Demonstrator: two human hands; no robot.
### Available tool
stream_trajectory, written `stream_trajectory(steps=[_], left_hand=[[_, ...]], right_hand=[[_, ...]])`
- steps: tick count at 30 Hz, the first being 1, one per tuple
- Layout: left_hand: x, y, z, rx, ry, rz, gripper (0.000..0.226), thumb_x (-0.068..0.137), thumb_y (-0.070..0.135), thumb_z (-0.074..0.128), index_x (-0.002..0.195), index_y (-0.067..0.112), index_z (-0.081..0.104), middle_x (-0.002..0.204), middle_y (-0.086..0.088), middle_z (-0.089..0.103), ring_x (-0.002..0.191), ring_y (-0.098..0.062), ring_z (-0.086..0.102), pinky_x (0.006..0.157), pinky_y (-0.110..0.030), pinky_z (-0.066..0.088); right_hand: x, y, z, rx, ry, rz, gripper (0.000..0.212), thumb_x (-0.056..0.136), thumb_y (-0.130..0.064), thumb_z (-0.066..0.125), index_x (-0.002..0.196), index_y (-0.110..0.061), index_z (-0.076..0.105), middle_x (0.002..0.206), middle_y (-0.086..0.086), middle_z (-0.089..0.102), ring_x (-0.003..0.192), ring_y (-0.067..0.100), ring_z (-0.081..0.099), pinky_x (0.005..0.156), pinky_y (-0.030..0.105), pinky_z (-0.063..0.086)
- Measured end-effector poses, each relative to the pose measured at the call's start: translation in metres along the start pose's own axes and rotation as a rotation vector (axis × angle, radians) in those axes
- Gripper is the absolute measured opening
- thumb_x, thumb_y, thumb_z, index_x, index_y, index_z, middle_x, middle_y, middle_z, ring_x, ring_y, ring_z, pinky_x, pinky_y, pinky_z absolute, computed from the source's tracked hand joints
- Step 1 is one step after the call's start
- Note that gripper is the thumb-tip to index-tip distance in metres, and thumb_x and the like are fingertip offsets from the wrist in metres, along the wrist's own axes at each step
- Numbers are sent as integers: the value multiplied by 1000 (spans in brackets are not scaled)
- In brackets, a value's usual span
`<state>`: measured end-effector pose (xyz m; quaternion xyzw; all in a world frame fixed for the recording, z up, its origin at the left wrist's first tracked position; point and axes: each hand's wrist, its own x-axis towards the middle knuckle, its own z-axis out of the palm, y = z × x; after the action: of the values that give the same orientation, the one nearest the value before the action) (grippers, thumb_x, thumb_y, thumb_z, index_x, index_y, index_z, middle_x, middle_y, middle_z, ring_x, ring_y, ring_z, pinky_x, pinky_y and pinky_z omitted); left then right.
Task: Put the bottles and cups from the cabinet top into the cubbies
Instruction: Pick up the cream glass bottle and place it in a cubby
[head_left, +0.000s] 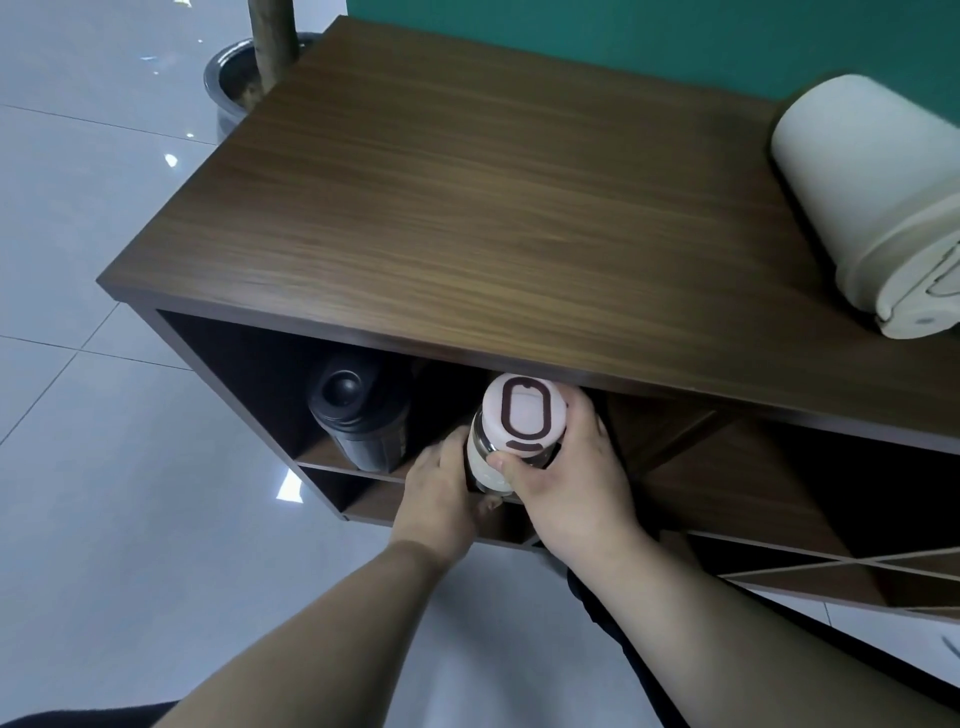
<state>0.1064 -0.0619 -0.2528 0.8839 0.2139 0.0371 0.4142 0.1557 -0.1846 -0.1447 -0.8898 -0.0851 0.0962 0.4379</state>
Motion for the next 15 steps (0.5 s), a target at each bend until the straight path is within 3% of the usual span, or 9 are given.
stream_trajectory(steps=[5,9,12,14,15], left_hand=[[-1,2,-2,-54,-38,-43,89,74,15,86,152,19,41,137,-7,61,129,-26,51,109,-39,45],[1,-7,-10,-175,-156,-123,114,57,32,88,154,49,28,139,3,63,131,-21,59,105,-48,54],[-12,3,-28,-264,-260,-167,102,64,26,84,152,40,36,136,9,67,125,-17,65,107,-45,53],[-23,20,-45,-253,-318,-197,88,64,27,79,147,29,49,126,10,72,118,-16,68,104,-42,56],[-28,26,-52,-199,-367,-199,77,67,26,77,141,27,57,120,10,74,114,-18,70,98,-38,58]], right_hand=[[-2,-4,-3,4,-25,6,80,65,-31,88,134,-36,48,133,-10,60,122,12,58,102,34,48],[-7,-7,-11,-11,-76,16,91,56,-30,93,131,-42,43,131,-17,61,122,9,59,101,32,49],[-21,-14,-25,-116,-178,30,115,65,-29,89,155,-39,18,155,-9,46,140,13,45,109,28,40],[-34,-18,-39,-173,-236,20,112,75,-31,83,160,-33,10,164,-8,33,147,13,38,112,23,33],[-42,-19,-47,-170,-250,-16,102,79,-32,79,160,-32,17,163,-11,33,147,9,37,115,22,31]])
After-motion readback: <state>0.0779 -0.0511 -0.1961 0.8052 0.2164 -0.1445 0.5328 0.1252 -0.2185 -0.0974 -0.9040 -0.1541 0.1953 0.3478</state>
